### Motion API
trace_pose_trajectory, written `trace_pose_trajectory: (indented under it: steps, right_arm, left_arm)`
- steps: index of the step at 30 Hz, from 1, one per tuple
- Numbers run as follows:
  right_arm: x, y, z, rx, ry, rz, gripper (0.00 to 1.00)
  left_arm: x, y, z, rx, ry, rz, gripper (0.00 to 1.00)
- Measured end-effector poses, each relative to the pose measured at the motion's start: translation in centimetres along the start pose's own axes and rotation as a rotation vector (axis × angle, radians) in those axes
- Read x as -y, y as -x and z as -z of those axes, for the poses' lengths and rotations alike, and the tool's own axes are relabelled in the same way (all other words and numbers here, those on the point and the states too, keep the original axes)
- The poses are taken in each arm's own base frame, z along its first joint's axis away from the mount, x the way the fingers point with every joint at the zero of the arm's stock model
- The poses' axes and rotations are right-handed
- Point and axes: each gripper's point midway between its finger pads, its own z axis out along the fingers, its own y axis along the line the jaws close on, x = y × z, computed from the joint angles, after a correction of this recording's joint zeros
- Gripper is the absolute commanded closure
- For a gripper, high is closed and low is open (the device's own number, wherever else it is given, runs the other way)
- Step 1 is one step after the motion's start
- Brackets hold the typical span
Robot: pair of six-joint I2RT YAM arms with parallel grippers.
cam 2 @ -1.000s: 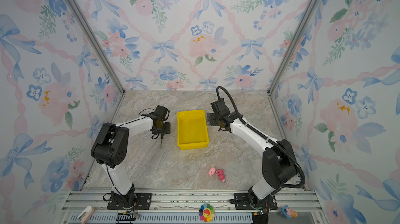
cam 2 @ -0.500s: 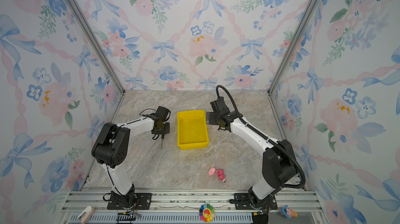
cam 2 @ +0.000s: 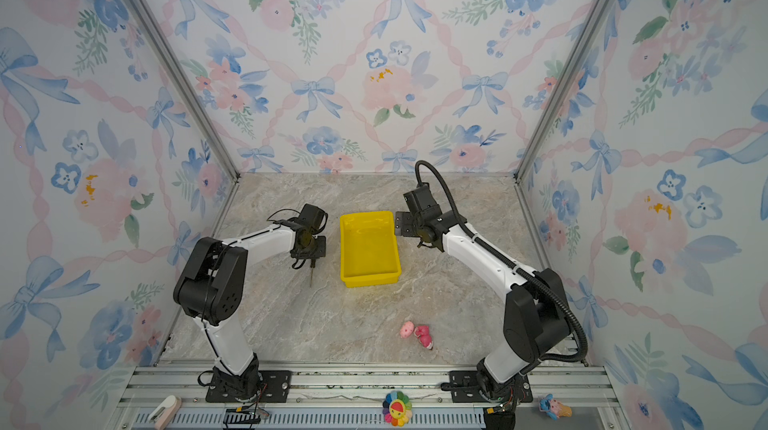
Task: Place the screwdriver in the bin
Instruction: 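Close the left gripper on the screwdriver handle and lift it, then carry the screwdriver with the left gripper over the yellow bin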
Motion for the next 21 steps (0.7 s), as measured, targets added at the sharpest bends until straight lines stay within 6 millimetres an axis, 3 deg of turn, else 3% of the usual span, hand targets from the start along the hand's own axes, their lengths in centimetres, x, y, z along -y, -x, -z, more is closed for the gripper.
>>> trace_pose_trajectory:
  steps: [3,11,21]
  right_arm:
    - [0.0,0.0,0.0,0.002,-0.002,0.000,0.03]
    - [0.1,0.7,0.5,0.017,-0.011,-0.002,0.03]
    - [-0.1,2.2,1.3,0.052,-0.012,-0.008,0.03]
  left_arm:
    - [0.0,0.6,1.6,0.020,-0.013,0.003,1.00]
    - [1.0,5.4,7.2,0.155,-0.077,0.030,1.00]
    - [3.9,9.7,12.8,0.263,-0.240,0.097,1.00]
